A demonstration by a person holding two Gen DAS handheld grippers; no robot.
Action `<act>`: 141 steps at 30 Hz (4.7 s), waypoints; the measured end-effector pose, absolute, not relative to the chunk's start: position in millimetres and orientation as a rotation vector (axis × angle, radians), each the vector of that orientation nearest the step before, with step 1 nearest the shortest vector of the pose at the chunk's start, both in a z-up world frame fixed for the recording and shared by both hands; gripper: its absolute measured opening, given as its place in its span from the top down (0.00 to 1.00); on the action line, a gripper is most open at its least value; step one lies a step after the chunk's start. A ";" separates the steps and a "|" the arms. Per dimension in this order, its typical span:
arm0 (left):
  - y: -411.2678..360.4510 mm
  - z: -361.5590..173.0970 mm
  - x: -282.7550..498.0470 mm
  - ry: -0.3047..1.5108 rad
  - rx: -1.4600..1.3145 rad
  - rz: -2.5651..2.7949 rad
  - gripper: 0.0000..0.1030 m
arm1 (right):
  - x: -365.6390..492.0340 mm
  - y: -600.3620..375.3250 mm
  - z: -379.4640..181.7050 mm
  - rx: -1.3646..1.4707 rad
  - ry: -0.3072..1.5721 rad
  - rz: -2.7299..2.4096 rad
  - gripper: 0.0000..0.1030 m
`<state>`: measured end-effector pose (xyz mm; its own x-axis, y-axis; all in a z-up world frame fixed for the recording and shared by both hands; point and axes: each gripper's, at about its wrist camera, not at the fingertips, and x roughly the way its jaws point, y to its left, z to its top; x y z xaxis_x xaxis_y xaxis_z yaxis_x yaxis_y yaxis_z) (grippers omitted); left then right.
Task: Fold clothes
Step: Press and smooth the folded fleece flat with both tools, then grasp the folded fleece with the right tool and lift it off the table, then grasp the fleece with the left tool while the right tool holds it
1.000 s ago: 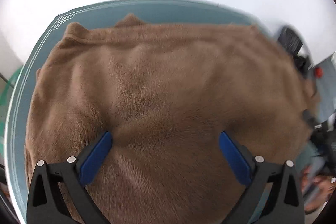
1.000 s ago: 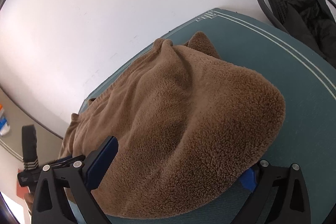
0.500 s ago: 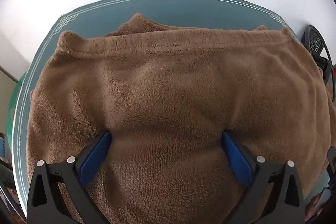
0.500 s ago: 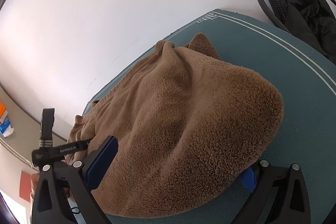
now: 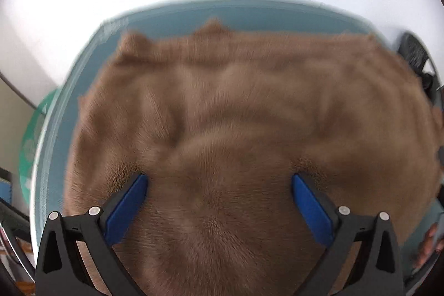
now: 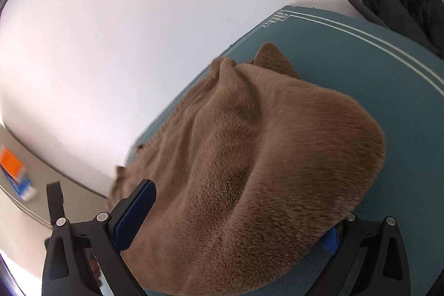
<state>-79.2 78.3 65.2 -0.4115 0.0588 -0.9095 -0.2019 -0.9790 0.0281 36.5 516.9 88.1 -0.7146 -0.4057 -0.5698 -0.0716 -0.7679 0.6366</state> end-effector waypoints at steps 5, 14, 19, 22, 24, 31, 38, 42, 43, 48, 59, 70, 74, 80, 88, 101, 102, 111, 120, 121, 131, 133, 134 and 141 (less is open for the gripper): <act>77.4 69.9 -82.8 0.203 -1.598 2.495 0.00 | 29.1 512.9 87.8 1.086 -0.975 -2.583 0.00; 56.4 81.9 -69.3 0.101 -1.513 2.475 0.00 | 32.9 511.0 84.3 1.087 -0.963 -2.615 0.00; 67.4 65.1 -72.0 0.231 -1.508 2.494 0.00 | 36.0 507.2 84.0 1.081 -0.889 -2.619 0.00; 60.0 67.6 -75.8 0.169 -1.520 2.480 0.00 | 34.8 507.3 83.3 1.085 -0.874 -2.606 0.00; 54.7 71.0 -77.0 0.138 -1.518 2.476 0.00 | 34.1 508.5 82.6 1.083 -0.907 -2.604 0.00; 34.3 85.3 -67.0 0.070 -1.484 2.464 0.00 | 33.9 513.2 83.4 1.095 -1.016 -2.630 0.28; 41.3 75.5 -48.1 0.118 -1.493 2.463 0.00 | 31.5 515.8 78.8 1.106 -1.027 -2.638 0.48; 28.9 86.3 -45.1 0.019 -1.468 2.442 0.00 | 31.0 506.2 101.8 1.047 -0.931 -2.691 0.55; 23.6 89.1 -45.1 -0.015 -1.465 2.438 0.00 | 31.0 500.8 111.6 1.017 -0.885 -2.716 0.55; -11.1 102.7 -46.4 -0.142 -1.454 2.476 0.00 | 26.7 459.6 162.5 0.873 -0.604 -2.821 0.63; -96.6 107.5 -33.3 -0.396 -1.484 2.484 0.00 | 15.2 354.1 212.0 0.703 -0.326 -2.780 0.71; -160.6 92.0 -11.2 -0.545 -1.513 2.517 0.00 | 34.9 202.1 198.6 0.624 0.111 -2.607 0.71; -184.5 85.2 -3.0 -0.600 -1.535 2.523 0.00 | 44.6 146.1 168.7 0.643 0.337 -2.501 0.73; -208.8 76.7 5.1 -0.686 -1.554 2.503 0.00 | 61.4 106.6 122.5 0.725 0.634 -2.349 0.71; -209.2 75.0 6.7 -0.670 -1.552 2.490 0.00 | 108.1 106.5 105.1 0.657 0.742 -2.201 0.26; -212.4 82.7 15.4 -0.675 -1.545 2.508 0.00 | 62.5 148.6 160.0 0.740 0.058 -2.170 0.26; -211.9 84.0 16.4 -0.670 -1.544 2.511 0.00 | 56.8 144.4 153.6 0.765 0.063 -2.150 0.26; -211.0 96.2 16.1 -0.657 -1.524 2.548 0.00 | 67.6 129.3 98.1 0.918 0.109 -1.960 0.25; -138.1 148.1 -7.1 -0.429 -1.353 2.504 0.00 | 81.4 140.0 88.4 0.910 0.049 -1.939 0.25; -128.5 153.1 -13.7 -0.402 -1.342 2.501 0.00 | 82.3 141.0 88.4 0.903 0.043 -1.940 0.25; -62.5 123.1 -114.7 0.015 -1.564 2.683 0.00 | 96.1 163.1 100.7 0.838 0.022 -1.978 0.25; -62.8 105.4 -131.2 0.031 -1.645 2.675 0.00 | 102.8 175.2 110.3 0.800 0.026 -2.018 0.24; -65.9 99.2 -135.1 0.009 -1.662 2.671 0.00 | 104.7 183.2 115.4 0.782 0.023 -2.045 0.24; -91.7 70.9 -138.9 -0.171 -1.683 2.631 0.00 | 83.4 258.3 142.6 0.753 -0.101 -2.271 0.24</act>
<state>-138.9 -91.7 70.9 -0.4210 0.0706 -0.9043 0.0467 -0.9940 -0.0994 83.4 258.3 142.6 -0.5624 -0.6669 -0.4887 0.6210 -0.7310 0.2829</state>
